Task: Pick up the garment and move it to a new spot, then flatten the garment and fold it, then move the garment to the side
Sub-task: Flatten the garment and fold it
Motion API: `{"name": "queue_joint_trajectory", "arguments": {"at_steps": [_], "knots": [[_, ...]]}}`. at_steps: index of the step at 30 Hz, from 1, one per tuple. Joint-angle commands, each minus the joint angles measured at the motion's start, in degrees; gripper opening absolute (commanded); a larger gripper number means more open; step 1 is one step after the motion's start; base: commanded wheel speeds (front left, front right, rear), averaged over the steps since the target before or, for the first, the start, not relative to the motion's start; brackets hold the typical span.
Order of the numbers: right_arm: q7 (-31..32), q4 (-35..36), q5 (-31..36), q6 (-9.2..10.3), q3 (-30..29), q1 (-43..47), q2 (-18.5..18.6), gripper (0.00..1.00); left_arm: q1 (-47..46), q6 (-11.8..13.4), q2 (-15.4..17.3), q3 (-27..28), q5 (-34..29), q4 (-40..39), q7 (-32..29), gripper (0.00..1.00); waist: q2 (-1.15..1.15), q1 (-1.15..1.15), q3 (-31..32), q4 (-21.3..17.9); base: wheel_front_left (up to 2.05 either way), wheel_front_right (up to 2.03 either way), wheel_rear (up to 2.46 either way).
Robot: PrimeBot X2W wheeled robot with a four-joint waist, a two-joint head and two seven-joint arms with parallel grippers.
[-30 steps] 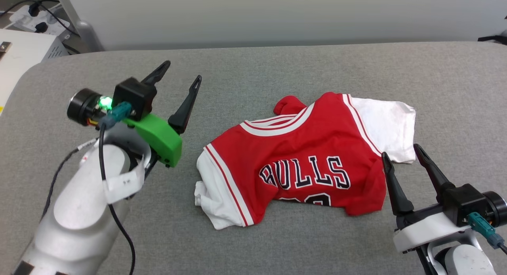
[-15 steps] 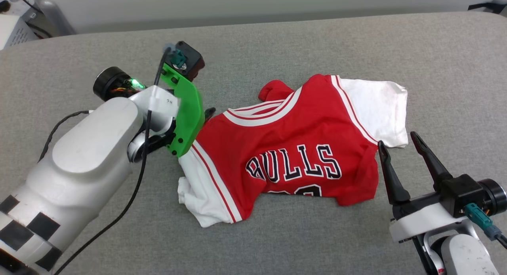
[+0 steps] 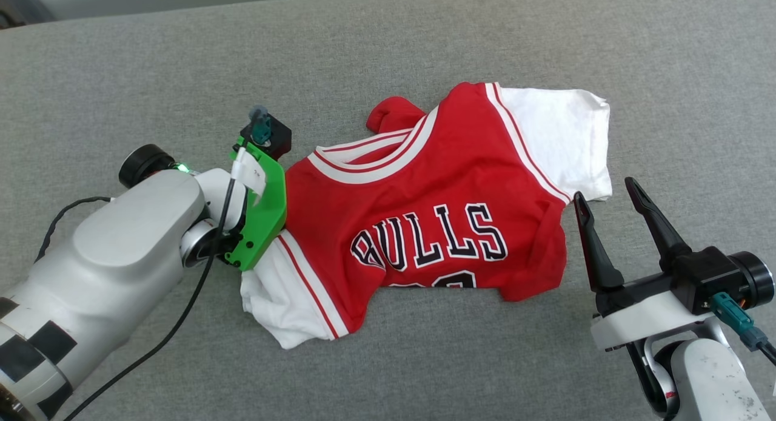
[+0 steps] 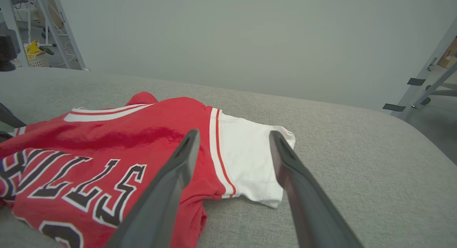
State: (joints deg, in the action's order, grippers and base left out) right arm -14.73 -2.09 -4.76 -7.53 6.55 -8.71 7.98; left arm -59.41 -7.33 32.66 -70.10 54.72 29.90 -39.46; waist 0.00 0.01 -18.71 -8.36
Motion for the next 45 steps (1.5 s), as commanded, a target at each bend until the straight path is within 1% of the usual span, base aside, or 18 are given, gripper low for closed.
{"name": "queue_joint_trajectory", "arguments": {"at_steps": [1,2,4,5,12,16,21,24,28,32,35,36,37,41,45], "knots": [[-0.3,0.1,0.3,0.04,-0.1,-1.2,-0.1,1.0,0.7,-0.2,0.1,-1.3,1.0,0.4,0.1,1.0,0.0,-0.01,-0.7,-0.7,0.0,0.0,0.0],[-0.3,0.1,0.3,0.04,-0.2,-1.2,-0.1,1.0,1.0,-0.2,0.0,-1.6,1.4,0.2,0.7,1.0,0.0,-0.01,-0.8,-0.6,0.0,0.0,0.0],[-0.3,0.0,0.4,0.04,-0.4,-1.1,-0.2,1.0,1.0,-0.2,-0.1,-2.3,1.2,-0.5,1.9,0.08,0.0,-0.01,-0.7,-0.3,0.0,0.0,0.0],[-0.3,-0.1,0.5,0.04,-0.5,-1.1,-0.2,1.0,0.9,-0.2,0.0,-2.5,1.0,-0.8,2.7,0.0,0.0,-0.01,-0.6,-0.2,0.0,0.0,0.0],[-0.3,-0.2,0.9,0.04,-0.6,-0.7,-0.3,1.0,-3.1,-0.2,1.0,-3.0,0.6,-4.7,9.9,0.0,0.0,-0.01,0.5,0.8,0.0,0.0,0.0],[-0.3,0.0,1.0,0.04,-0.4,-0.6,-0.3,1.0,-6.3,-0.2,1.5,-3.1,0.4,-6.5,13.4,0.0,0.0,-0.01,0.5,0.3,0.0,0.0,0.0],[-0.3,0.4,1.1,0.04,-1.1,-0.7,-0.5,1.0,-8.8,-0.2,0.2,-3.1,0.2,-6.7,16.8,0.0,0.0,-0.01,-0.2,-1.1,0.0,0.0,0.0],[-0.3,0.4,1.1,0.04,-1.6,-0.7,-0.9,1.0,-8.0,-0.2,-1.3,-3.2,0.1,-6.4,17.4,0.0,0.0,-0.01,-0.6,-1.9,0.0,0.0,0.0],[-0.3,0.2,1.1,0.04,-2.0,-0.4,-1.4,1.0,-4.5,-0.2,-3.2,-3.2,-1.3,-4.7,17.0,0.0,0.0,-0.01,-1.0,-2.6,0.0,0.0,0.0],[-0.3,-0.2,1.2,0.04,-1.9,-0.7,-1.8,1.0,-0.3,-0.2,-3.7,-3.2,-3.2,-1.3,16.5,0.0,0.0,-0.01,-1.2,-3.2,0.0,0.0,0.0],[-0.3,-0.7,1.3,0.04,-1.9,-1.0,-2.1,1.0,2.1,-0.2,-4.1,-3.2,-2.8,0.7,18.0,0.0,0.0,-0.01,-1.0,-3.1,0.0,0.0,0.0],[-0.3,-0.8,1.3,0.04,-2.0,-0.9,-2.1,1.0,2.3,-0.2,-4.3,-3.2,-2.7,1.2,19.1,0.21,0.0,-0.01,-0.9,-2.8,0.0,0.0,0.0],[-0.3,-0.9,1.4,0.04,-2.1,-0.8,-2.2,1.0,2.2,-0.2,-4.4,-3.2,-3.0,1.7,20.7,1.0,0.0,-0.01,-0.7,-2.5,0.0,0.0,0.0],[-0.3,-1.2,1.5,0.04,-2.2,-0.2,-2.1,1.0,0.4,-0.2,-4.5,-2.7,-2.2,3.0,28.2,1.0,0.0,-0.01,0.7,-1.0,0.0,0.0,0.0],[-0.3,-1.6,1.5,0.04,-2.8,0.9,-2.1,1.0,-2.1,-0.2,-3.3,-1.3,-0.6,1.8,33.1,1.0,0.0,-0.01,2.6,0.8,0.0,0.0,0.0]]}}
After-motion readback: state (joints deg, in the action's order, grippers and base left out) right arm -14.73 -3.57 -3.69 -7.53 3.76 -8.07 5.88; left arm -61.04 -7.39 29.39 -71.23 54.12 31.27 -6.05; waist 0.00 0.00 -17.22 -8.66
